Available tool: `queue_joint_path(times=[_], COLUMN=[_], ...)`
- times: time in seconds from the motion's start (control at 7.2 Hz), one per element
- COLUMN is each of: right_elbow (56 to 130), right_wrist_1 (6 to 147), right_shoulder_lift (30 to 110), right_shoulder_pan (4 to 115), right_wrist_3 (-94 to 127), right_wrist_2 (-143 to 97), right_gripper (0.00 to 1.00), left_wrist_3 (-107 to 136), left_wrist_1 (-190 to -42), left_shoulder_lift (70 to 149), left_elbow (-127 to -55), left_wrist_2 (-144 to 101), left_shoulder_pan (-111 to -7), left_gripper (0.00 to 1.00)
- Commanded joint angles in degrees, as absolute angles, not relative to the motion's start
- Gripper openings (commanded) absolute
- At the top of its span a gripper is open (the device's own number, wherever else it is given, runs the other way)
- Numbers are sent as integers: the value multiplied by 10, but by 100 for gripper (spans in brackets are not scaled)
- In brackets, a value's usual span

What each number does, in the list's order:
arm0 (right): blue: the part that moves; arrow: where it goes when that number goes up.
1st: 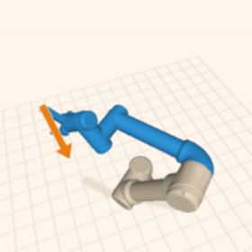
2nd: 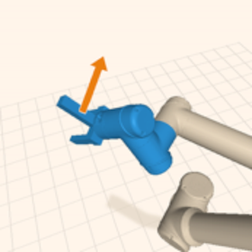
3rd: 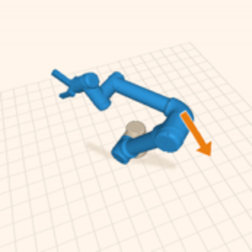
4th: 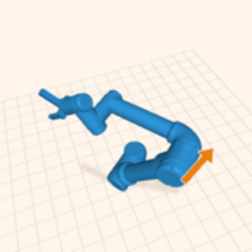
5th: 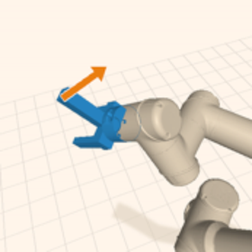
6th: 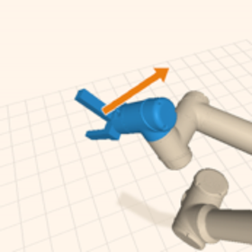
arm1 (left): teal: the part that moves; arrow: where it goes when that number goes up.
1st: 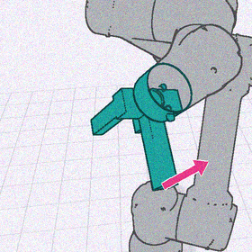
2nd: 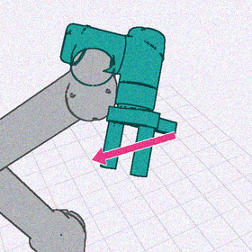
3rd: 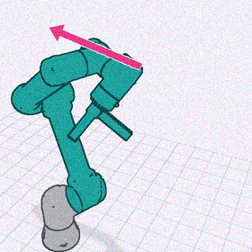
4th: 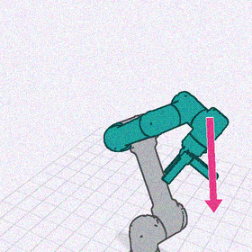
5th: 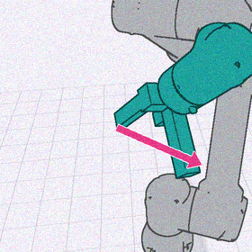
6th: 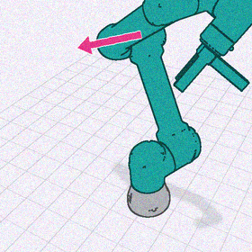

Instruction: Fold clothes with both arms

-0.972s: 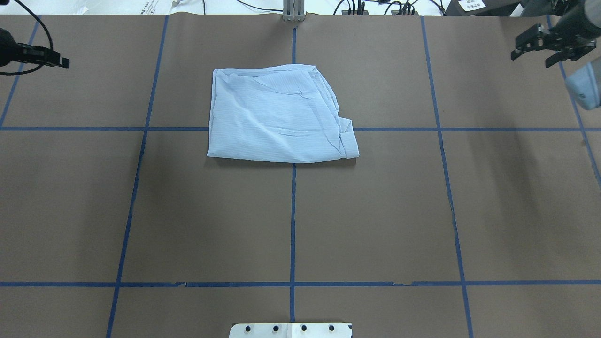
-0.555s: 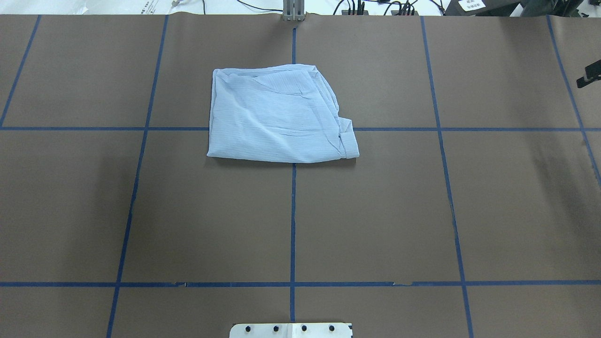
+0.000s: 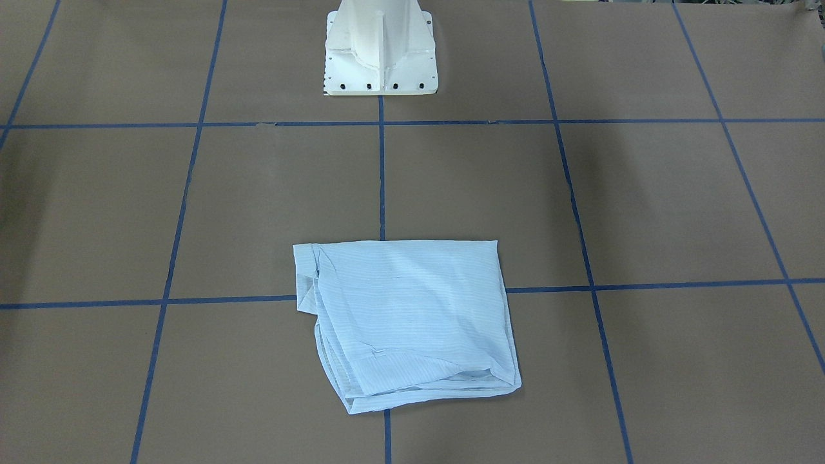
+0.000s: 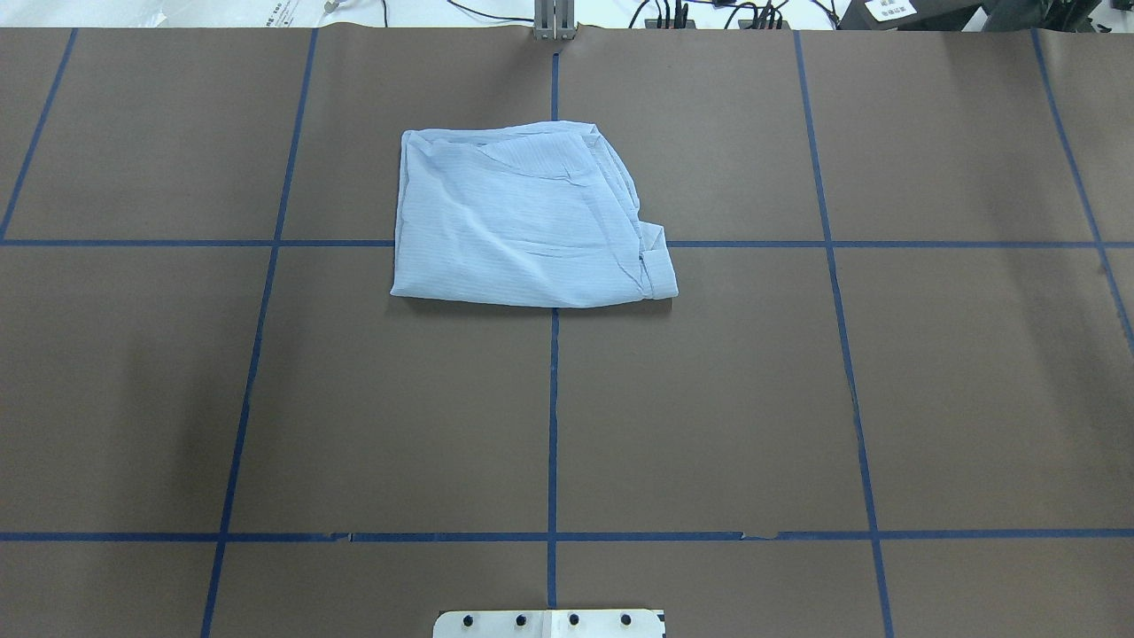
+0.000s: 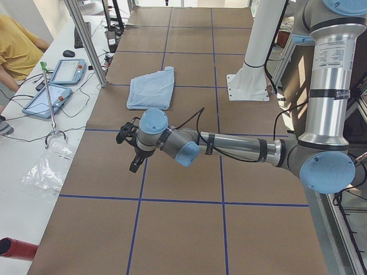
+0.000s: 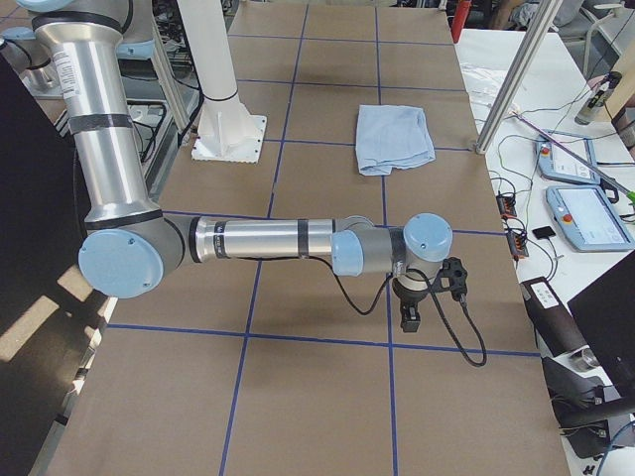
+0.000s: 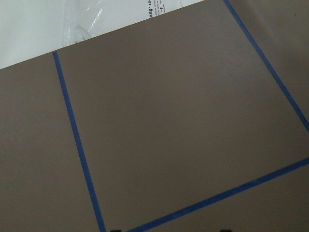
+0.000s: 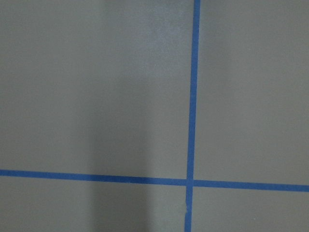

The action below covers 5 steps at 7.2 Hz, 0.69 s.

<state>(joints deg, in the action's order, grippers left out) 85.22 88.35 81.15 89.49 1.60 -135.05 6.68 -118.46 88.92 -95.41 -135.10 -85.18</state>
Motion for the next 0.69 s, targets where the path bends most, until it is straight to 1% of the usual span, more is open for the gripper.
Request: queue_joint_path(times=[0.0,0.28,0.56], right_elbow=[926,994,1020], right_wrist_1=[897,896,897], right_shoulder_lift=[886,954,977], right_shoulder_pan=[899,901,905], right_wrist_3=[-3,-10,-10], right_wrist_2=[-1323,-1322,-1318], right_gripper=[100,100,100], left_wrist_3=[66,73,84], left_wrist_1=[-1188,-1188,-1189], left_shoulder_lift=[848,796,795], left_elbow=[-976,-1039,-1039], left_wrist_2=[-1354,-1354,-1354], left_shoulder_pan=[-854,-855,-854], left_gripper=[100,100,100])
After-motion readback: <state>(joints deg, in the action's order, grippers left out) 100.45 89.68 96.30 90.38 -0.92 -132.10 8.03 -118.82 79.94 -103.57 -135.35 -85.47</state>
